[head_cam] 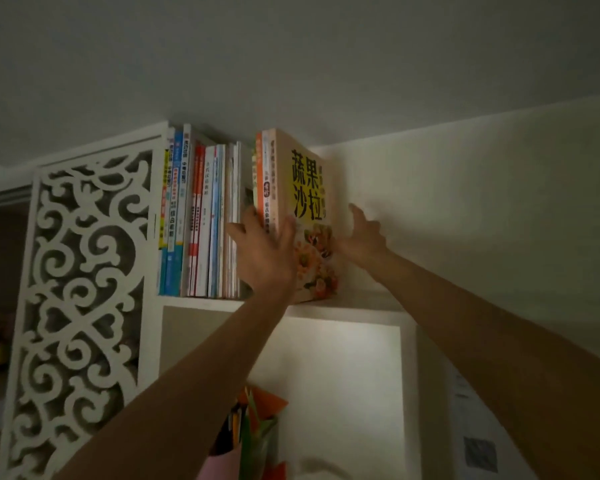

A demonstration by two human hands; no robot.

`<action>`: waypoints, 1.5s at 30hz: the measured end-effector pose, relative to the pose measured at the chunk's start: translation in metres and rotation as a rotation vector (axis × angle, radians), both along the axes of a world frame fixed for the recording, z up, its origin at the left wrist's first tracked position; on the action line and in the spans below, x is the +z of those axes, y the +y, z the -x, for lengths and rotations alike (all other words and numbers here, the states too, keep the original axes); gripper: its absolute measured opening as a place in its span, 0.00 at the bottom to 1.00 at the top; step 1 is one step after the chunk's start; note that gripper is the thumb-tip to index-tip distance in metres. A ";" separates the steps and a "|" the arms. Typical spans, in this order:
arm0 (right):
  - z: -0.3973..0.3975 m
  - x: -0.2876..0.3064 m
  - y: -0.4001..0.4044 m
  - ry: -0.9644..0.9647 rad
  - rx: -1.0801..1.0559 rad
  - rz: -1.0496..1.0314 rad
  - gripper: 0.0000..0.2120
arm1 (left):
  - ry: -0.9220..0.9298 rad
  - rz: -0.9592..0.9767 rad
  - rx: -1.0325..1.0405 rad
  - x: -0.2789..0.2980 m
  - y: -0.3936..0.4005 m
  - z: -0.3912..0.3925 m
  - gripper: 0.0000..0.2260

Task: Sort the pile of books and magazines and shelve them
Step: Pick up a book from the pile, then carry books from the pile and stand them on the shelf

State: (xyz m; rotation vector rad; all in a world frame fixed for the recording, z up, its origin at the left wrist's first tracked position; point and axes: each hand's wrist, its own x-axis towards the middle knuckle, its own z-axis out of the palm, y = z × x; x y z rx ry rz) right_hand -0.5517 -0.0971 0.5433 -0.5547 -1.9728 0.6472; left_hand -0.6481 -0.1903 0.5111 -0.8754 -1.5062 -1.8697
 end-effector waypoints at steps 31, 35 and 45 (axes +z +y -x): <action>-0.111 -0.130 -0.081 0.195 -0.121 -0.570 0.14 | 0.553 0.237 -0.363 -0.167 -0.053 -0.039 0.09; -0.220 -0.256 -0.078 -0.039 -0.311 -0.212 0.12 | 0.421 0.464 -0.810 -0.276 -0.038 -0.117 0.08; -0.469 -0.527 -0.084 -0.438 -0.779 0.694 0.15 | -0.097 1.324 -1.300 -0.501 0.031 -0.287 0.07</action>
